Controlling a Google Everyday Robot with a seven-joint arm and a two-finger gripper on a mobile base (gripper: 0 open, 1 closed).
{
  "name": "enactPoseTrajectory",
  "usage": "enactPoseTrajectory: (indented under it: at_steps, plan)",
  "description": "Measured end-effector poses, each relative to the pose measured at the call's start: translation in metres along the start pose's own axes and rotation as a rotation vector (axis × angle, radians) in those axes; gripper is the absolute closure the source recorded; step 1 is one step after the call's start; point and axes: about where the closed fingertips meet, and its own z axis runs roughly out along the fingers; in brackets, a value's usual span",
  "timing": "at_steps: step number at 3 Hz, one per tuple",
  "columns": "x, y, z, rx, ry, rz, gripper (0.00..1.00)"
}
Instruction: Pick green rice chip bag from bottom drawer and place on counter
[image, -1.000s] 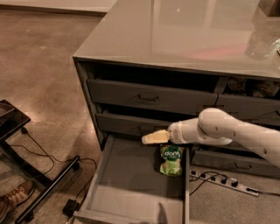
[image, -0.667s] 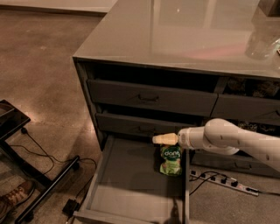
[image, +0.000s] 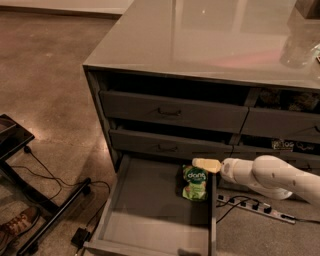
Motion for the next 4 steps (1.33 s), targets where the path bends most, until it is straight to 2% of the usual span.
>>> enactPoseTrajectory:
  at_steps: [2,4]
  plan:
    - [0.011,-0.003,0.018,0.006,0.019,0.004,0.00]
    - [0.010,-0.009,0.024,0.025,0.021,0.025,0.00]
